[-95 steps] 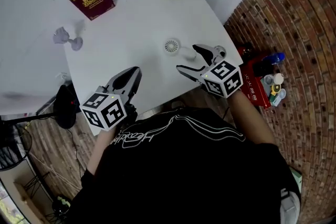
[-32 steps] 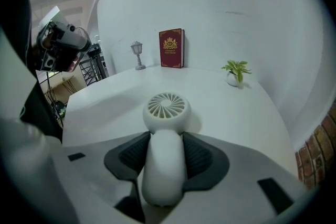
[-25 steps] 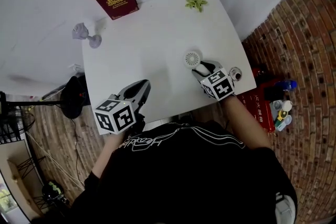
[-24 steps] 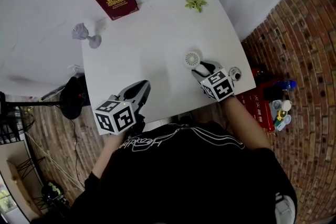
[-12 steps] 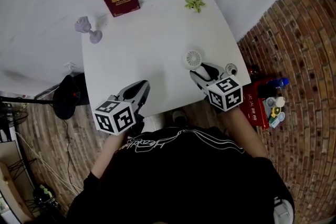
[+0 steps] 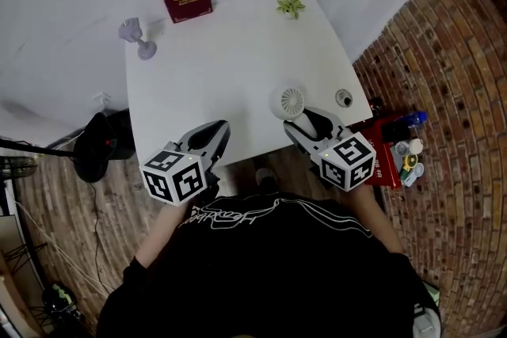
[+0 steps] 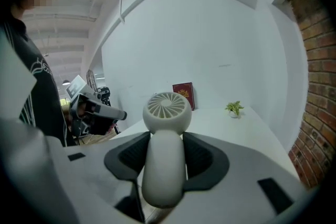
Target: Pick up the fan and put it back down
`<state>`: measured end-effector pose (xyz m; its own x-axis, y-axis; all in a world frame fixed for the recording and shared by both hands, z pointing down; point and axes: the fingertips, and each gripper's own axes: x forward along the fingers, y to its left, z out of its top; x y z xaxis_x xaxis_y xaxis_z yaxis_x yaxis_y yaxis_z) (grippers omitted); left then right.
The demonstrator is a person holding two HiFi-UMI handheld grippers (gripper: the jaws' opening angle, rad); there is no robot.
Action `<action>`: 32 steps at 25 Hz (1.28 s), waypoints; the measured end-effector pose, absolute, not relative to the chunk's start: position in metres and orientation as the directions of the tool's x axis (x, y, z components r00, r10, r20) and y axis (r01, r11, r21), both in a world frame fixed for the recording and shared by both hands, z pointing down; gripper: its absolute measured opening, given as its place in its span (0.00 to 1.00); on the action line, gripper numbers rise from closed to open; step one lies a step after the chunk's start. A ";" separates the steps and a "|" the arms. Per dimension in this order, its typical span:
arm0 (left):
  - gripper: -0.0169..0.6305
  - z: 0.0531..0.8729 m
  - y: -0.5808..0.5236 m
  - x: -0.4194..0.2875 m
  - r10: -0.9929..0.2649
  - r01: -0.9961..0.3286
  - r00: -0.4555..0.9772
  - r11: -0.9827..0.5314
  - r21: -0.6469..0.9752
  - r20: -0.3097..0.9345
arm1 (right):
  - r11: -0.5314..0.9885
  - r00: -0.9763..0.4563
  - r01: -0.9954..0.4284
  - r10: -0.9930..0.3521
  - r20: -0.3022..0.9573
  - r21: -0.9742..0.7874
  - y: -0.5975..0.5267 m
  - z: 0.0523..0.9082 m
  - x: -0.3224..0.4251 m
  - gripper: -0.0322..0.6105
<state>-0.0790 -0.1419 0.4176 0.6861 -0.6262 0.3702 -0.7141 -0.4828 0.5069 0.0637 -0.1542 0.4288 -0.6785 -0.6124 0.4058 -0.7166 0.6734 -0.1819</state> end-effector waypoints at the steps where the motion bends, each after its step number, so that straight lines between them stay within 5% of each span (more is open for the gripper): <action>1: 0.09 0.418 -0.139 -0.077 -0.625 -0.710 0.690 -0.486 0.509 0.366 | 0.674 -0.682 -0.714 -0.612 0.400 -0.187 -0.148 0.427 0.064 0.35; 32: 0.09 0.418 -0.147 -0.069 -0.636 -0.735 0.665 -0.462 0.497 0.392 | 0.701 -0.702 -0.689 -0.584 0.407 -0.182 -0.170 0.430 0.068 0.35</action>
